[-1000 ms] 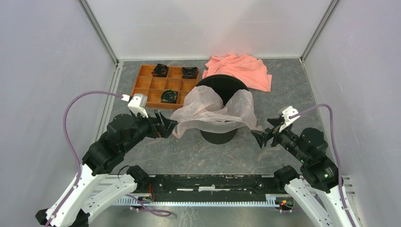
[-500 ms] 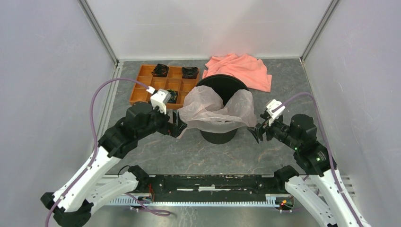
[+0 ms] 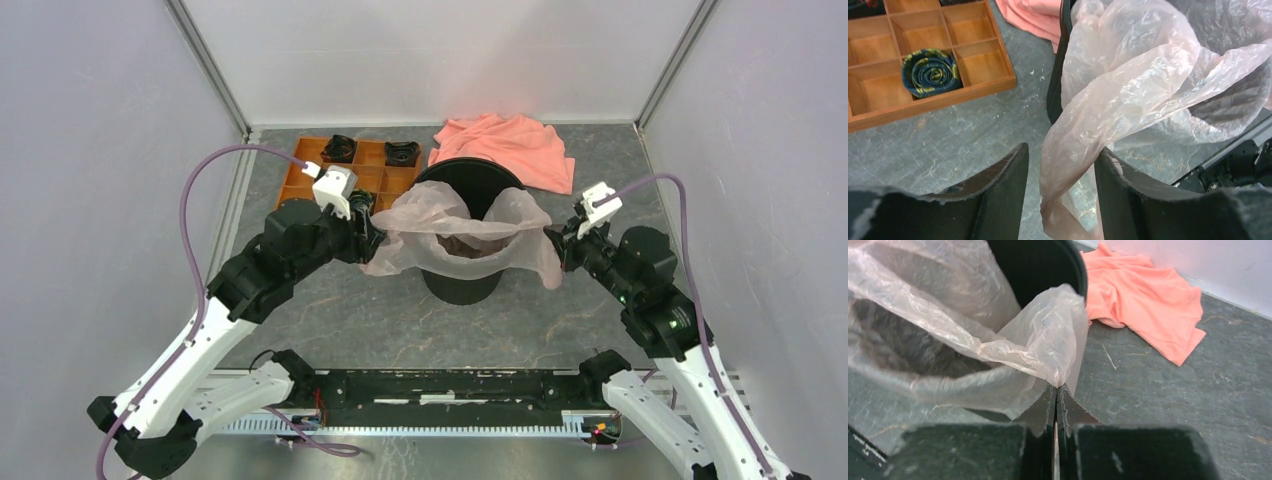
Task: Put the trash bags into the trash bin
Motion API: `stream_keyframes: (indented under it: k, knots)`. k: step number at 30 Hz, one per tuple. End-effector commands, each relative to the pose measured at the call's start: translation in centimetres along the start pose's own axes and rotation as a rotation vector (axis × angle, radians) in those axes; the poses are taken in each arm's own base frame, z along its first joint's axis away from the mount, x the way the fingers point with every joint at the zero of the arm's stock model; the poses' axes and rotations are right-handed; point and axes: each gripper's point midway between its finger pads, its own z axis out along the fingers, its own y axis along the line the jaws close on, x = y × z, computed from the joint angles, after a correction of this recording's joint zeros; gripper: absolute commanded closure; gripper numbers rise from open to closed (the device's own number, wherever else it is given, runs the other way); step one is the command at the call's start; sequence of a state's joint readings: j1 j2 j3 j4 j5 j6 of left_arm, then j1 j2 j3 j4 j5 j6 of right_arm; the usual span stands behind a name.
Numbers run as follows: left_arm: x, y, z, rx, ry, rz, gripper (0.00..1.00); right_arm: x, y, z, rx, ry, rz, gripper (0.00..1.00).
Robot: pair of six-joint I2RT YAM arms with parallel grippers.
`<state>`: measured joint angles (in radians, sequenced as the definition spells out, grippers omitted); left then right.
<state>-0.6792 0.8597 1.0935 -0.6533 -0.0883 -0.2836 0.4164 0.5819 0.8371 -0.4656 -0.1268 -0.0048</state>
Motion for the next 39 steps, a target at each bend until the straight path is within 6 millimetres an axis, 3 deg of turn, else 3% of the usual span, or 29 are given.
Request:
stream_keyframes:
  k: [1, 9, 15, 21, 30, 39]
  knots:
    - [-3.9, 0.2, 0.3, -0.029, -0.111, 0.043, 0.46, -3.0, -2.4, 1.1, 0.130, -0.023, 0.064, 1.00]
    - [-6.5, 0.2, 2.5, -0.082, -0.133, 0.012, 0.74, -4.9, -3.4, 3.4, 0.165, -0.016, 0.064, 0.99]
    - [-5.7, 1.7, 6.4, -0.208, -0.059, -0.026, 0.90, -4.2, -5.3, 5.1, 0.258, 0.020, 0.064, 0.88]
    - [-5.7, 3.6, 9.5, -0.260, -0.040, -0.094, 0.93, -4.0, -5.6, 7.8, 0.256, 0.052, 0.070, 0.89]
    - [-5.7, 6.2, 13.8, -0.113, 0.036, -0.296, 0.95, -2.9, -6.1, 10.5, 0.218, 0.074, 0.105, 0.88]
    - [-3.5, 7.0, 15.6, -0.086, 0.078, -0.367, 0.97, -3.9, -6.3, 12.7, 0.153, 0.069, 0.145, 0.86]
